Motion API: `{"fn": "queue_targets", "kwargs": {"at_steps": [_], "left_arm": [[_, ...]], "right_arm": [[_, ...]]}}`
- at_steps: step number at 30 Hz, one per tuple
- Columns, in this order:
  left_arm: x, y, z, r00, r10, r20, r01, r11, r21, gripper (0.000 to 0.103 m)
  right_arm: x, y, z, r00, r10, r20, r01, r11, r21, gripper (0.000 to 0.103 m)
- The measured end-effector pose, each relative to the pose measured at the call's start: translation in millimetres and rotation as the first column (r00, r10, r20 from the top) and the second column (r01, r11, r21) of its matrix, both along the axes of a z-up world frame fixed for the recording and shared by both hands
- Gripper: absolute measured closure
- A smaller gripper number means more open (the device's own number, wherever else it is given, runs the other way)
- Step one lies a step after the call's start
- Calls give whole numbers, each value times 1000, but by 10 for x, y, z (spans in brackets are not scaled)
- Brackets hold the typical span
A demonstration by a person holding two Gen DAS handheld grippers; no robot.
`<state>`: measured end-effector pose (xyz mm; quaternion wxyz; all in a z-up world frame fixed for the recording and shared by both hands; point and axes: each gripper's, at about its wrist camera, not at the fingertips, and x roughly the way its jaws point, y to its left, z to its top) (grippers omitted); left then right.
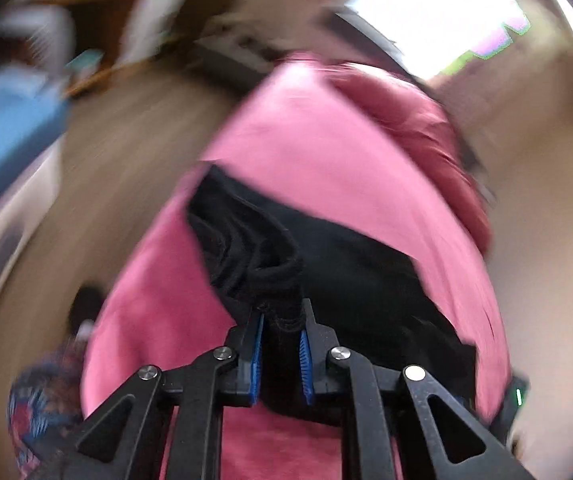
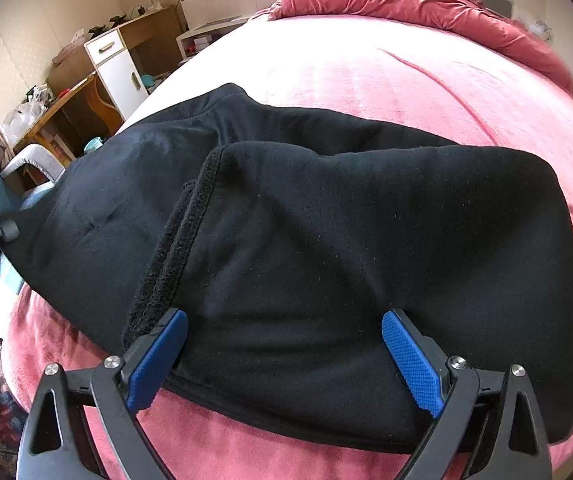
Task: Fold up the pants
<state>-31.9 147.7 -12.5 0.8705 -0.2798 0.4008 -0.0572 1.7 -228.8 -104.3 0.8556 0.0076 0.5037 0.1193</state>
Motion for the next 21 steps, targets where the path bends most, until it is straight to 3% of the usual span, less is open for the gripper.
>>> {"fn": "queue_targets", "kwargs": {"at_steps": [4,7,9,14,18,21], "left_arm": [[18,-526,214,971,-216,100,210,975,66,88],[21,-843,238,936,-329,123,317,942,110,88],[25,-988,225,913,-388,127,375,920,118,88],[15,-1195,249,868,-479,128,462,875,141,88],[2,-1264,270,848,-516,121,496,853,164,88],[-23,-1298,275,836,-535,120,513,840,176,88]], "right_arm": [[5,-103,128,1000,-6,-8,7,998,64,7],[12,-198,250,999,24,-23,-18,977,212,11],[41,-213,333,997,70,-32,-57,947,317,11],[290,-100,480,972,224,-64,-144,795,589,11],[547,188,598,944,326,-55,-206,712,671,8],[674,455,677,923,383,-46,-259,703,663,8]]}}
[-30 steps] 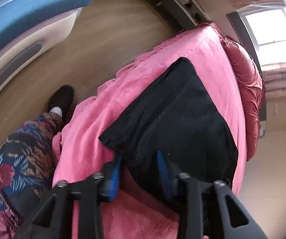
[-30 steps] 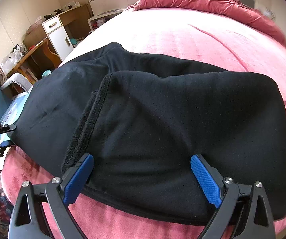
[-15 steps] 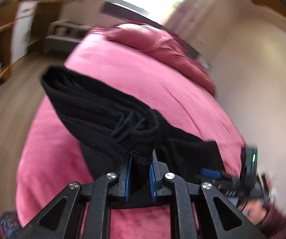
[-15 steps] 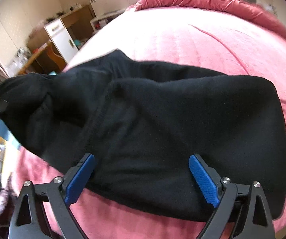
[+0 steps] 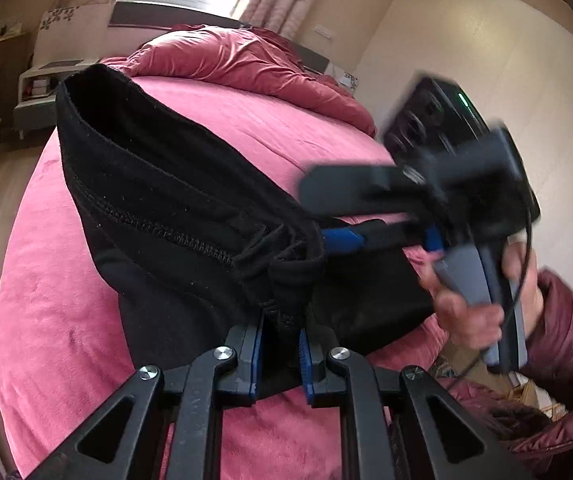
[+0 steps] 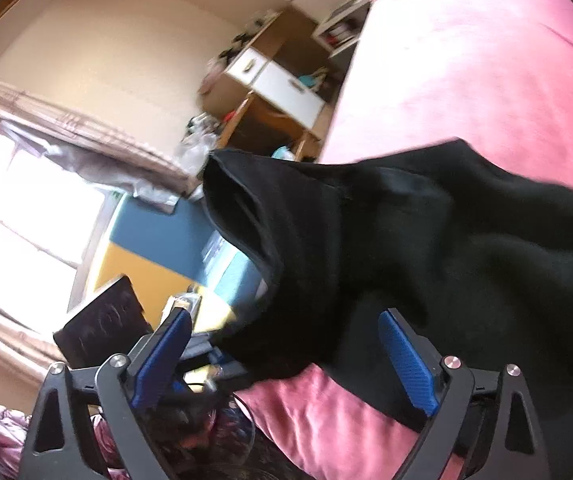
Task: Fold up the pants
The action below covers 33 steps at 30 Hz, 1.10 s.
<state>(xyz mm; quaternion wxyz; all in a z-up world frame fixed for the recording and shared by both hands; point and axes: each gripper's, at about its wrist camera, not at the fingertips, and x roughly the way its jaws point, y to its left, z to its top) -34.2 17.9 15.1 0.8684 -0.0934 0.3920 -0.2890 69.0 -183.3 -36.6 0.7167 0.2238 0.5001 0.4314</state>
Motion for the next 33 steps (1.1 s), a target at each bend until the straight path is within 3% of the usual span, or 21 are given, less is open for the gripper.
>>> {"fn": "queue_targets", "kwargs": {"at_steps": [3,5,6,7,10,13,19,25,29,33], "left_arm": [[-18,-21,20,1000,-9,6,9,1000,8,88],[4,-53,37,1000,-10,13,10,1000,28,88],[5,-74,34,1000,-6,8,5,999,47,88],[5,-90,26,1000,-5,1,5,998,66,88],[-13,-138,21,1000,9,-7,-8,995,98,86],[-60,-248,46,1000,2,-6,-1,991,133,77],[-235,-458,111,998,-53,38,44,980,196,75],[-221,-488,100,999,-44,23,39,979,201,72],[-205,-297,67,1000,11,-23,-7,990,143,69],[-92,68,-59,991,75,-114,-76,997,-3,68]], "right_arm": [[126,210,-6,999,53,-2,-53,998,-40,12],[143,312,-40,997,75,12,-73,992,-105,44],[143,338,-71,997,73,17,-70,988,-137,75],[142,354,-102,998,67,21,-63,984,-169,84],[91,285,-130,997,50,56,-37,977,-212,88],[6,124,-144,997,5,79,14,973,-231,89],[-60,-211,-58,994,-69,88,87,971,-221,89],[-120,-321,-12,990,-110,87,126,970,-206,89],[-118,-348,71,988,-127,88,142,970,-197,89],[-150,-377,140,984,-151,94,167,967,-192,90]]}}
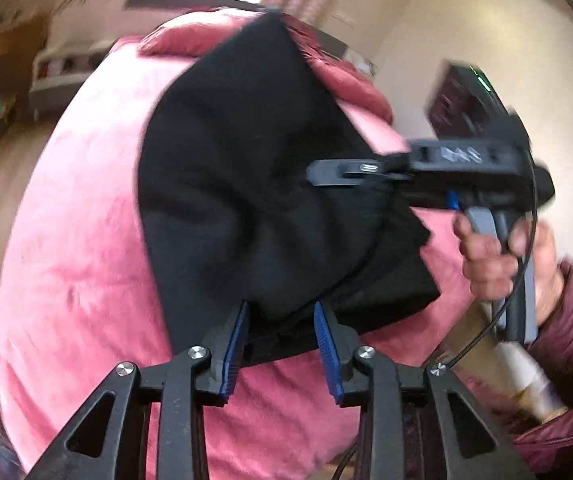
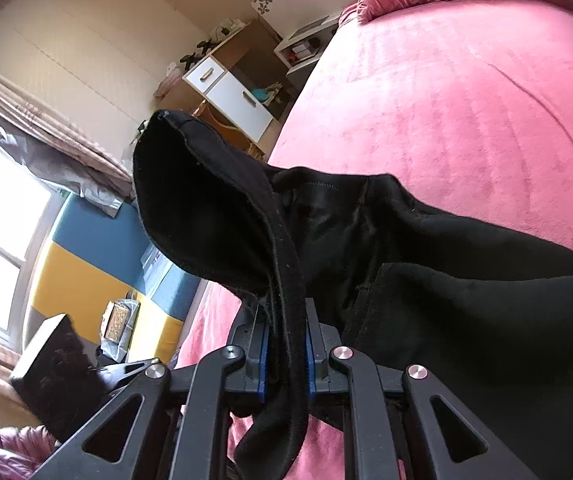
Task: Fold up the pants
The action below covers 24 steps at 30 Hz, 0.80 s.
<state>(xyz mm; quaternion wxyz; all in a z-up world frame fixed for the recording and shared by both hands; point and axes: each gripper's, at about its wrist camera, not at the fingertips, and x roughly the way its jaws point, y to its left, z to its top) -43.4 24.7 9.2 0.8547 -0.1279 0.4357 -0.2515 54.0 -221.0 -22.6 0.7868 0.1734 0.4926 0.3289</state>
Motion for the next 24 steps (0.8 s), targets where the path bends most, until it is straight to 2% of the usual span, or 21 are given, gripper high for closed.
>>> {"fn": "queue_targets", "kwargs": {"at_steps": [2,4,9,11,14,18,22,24], "left_arm": [[49,175,-88,998,29,-47,-31,998,-55,67],[73,260,-153,997,30,-73,-36,997,-71,65],[63,188,-247,995,-22,-98,21,1000,-18,53],[47,74,-253,995,-43,-92,45,999,17,42],[102,-37,-290,996,-9,-87,17,996,92,42],[219,-94,-344,994,40,-104,-28,993,115,42],[195,-202,-302,997,2,-73,7,993,122,42],[180,-257,-270,998,-35,-56,41,993,114,47]], "right_arm": [[-10,-23,77,1000,-14,13,14,1000,11,90],[-11,-56,176,999,-30,26,30,999,16,90],[-59,-179,388,996,-74,46,71,996,56,90],[-72,-210,409,995,-89,41,87,994,61,90],[-136,-229,453,995,-95,41,92,993,73,90],[-257,-307,583,990,-118,77,110,988,111,90],[-355,-503,644,980,-166,105,155,982,109,90],[-381,-672,603,974,-208,94,198,974,105,90]]}}
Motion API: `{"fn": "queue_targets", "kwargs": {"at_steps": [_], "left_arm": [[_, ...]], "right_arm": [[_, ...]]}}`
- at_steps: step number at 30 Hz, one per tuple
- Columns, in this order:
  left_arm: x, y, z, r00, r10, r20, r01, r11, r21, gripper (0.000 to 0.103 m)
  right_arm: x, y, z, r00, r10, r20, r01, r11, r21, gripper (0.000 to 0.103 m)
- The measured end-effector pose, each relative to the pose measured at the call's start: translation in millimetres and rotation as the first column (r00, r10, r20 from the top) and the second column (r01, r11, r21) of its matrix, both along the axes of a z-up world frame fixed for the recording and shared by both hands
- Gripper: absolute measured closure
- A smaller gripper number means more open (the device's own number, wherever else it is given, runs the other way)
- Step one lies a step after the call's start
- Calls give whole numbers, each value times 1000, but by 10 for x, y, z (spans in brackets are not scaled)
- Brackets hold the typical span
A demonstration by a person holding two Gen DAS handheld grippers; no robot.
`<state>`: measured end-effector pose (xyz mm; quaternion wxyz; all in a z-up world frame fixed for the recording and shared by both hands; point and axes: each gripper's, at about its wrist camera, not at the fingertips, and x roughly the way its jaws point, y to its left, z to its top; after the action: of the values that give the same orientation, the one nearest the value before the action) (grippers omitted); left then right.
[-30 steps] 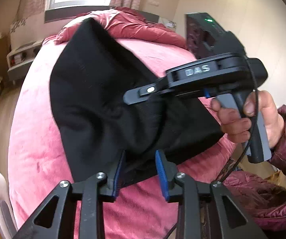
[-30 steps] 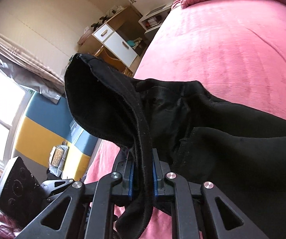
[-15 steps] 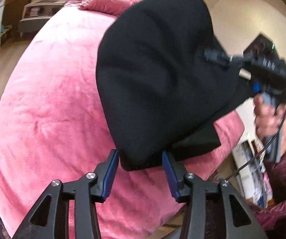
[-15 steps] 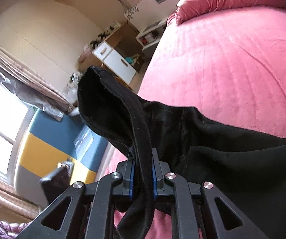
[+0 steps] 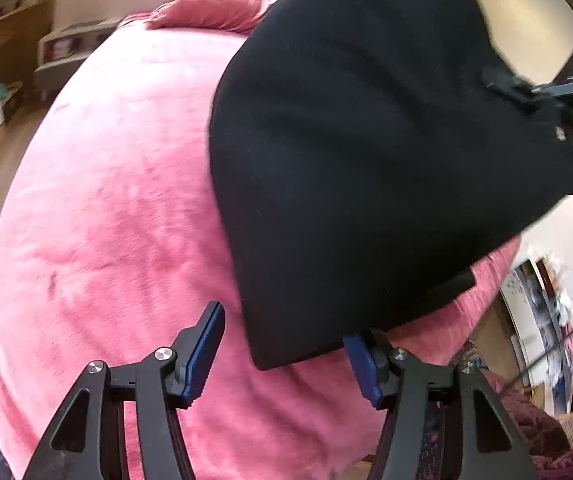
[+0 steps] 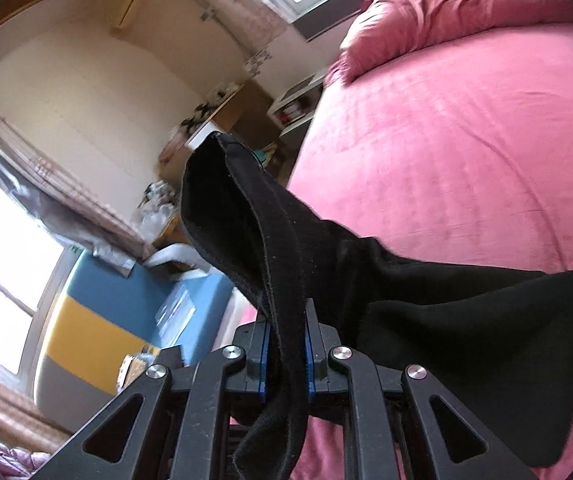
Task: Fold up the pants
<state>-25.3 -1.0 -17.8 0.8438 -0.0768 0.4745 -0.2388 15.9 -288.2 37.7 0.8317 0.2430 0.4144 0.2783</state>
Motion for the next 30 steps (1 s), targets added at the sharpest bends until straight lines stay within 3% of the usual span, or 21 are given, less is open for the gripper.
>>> {"fn": "queue_targets", "kwargs": {"at_steps": [1,4,7,15,30], "left_arm": [[-2,-42,25,1000,-22,6,22,1000,-3,58],[-51,-167,61,996,-76,54,75,997,21,72],[-68,-262,81,990,-121,77,117,992,53,76],[-64,-479,132,973,-208,96,197,974,112,79],[-87,-764,71,971,-218,94,197,961,195,77]], "right_arm": [[-20,-92,-23,1000,-21,-6,21,1000,-1,90],[-93,-368,-130,996,-87,-30,86,996,-15,90],[-157,-632,-322,985,-156,-80,154,988,-24,90],[-216,-922,-678,959,-240,-148,232,970,-71,90],[-189,-1210,-1354,906,-315,-283,297,949,-106,90]]}}
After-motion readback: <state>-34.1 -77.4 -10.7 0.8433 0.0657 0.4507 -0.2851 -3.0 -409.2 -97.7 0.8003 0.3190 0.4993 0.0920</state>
